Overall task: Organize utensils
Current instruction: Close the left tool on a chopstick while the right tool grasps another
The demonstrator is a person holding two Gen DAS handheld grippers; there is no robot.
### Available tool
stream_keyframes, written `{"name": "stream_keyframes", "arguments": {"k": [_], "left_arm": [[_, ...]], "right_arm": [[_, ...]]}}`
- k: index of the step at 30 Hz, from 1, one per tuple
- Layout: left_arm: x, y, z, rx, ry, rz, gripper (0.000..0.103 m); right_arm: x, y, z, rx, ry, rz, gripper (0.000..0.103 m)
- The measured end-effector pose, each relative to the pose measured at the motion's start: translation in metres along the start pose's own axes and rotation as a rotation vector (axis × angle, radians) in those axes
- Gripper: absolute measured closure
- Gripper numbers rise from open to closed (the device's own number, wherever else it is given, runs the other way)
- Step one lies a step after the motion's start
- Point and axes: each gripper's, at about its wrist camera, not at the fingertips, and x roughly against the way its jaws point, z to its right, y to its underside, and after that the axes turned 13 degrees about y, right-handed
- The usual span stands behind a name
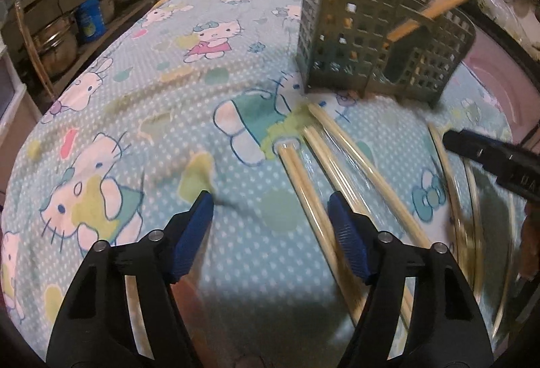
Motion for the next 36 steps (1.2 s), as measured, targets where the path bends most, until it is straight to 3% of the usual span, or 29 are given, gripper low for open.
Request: {"name": "stream_keyframes", "arguments": {"k": [6,12,14,18,19,25,36], "left_arm": [[-0.008,-0.020,-0.017,0.064,0.039,0.008,0.044],[-0.016,-0.036,-0.026,0.089,0.041,0.015,0.049],[-0.020,-0.040,-0.028,0.092,0.037,0.018,0.053],[-0.018,-0.041,-0.033,0.103,0.034,0.023,0.069],[-0.017,-0.040,-0.036,0.109,0.037,0.025,0.073],[-0.005,-0.032,-0.052,0.186,0.118,0.044,0.093],[0.029,-0.006,-0.058,0.285,0.280,0.080,0.100]], "right_arm": [[-0.021,-0.005,-0.001,-0.031,0.017,-0.033,0.061],[-0.032,-0.008,-0.001,-0.045,0.041,-0.031,0.081],[-0.030,-0.008,-0.001,-0.043,0.029,-0.018,0.090],[-0.022,-0.010,0.005,-0.082,0.003,0.000,0.095],[-0.020,-0.011,0.008,-0.094,-0.016,0.001,0.102],[-0.003,-0.011,0.009,-0.109,-0.078,0.027,0.102],[0.021,-0.011,0.009,-0.110,-0.118,0.075,0.102]]}}
